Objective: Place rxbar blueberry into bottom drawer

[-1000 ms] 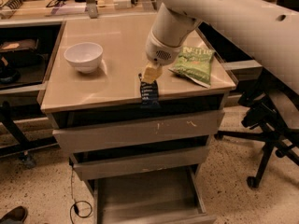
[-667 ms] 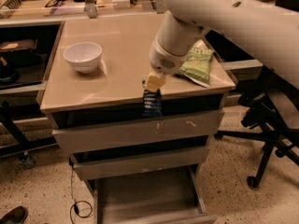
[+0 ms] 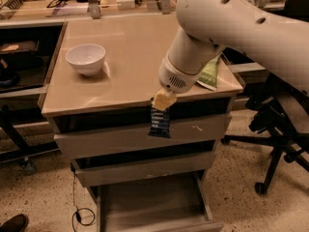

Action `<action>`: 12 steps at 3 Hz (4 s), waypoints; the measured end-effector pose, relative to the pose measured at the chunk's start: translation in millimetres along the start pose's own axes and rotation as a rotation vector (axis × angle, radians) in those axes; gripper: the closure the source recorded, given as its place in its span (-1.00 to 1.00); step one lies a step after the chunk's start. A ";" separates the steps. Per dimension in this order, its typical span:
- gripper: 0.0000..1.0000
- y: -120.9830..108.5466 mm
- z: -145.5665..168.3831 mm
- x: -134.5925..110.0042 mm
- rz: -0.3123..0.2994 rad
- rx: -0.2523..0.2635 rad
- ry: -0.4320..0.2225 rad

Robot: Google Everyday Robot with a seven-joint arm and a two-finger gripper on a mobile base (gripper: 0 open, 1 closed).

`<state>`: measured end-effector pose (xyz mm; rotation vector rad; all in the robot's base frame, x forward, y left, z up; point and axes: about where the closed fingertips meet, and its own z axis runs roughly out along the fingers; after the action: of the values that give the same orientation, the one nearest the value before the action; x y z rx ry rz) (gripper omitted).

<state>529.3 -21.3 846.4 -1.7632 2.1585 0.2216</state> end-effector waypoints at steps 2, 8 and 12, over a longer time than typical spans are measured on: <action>1.00 33.2 69.0 43.5 0.134 -0.095 -0.014; 1.00 60.9 244.8 125.3 0.448 -0.122 -0.132; 1.00 66.9 348.0 165.7 0.639 -0.024 -0.258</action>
Offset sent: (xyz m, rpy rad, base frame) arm -0.0464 -0.0180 -0.1569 0.1122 0.2280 -0.1639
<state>493.5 -43.3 457.4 -0.9334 2.4466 0.5928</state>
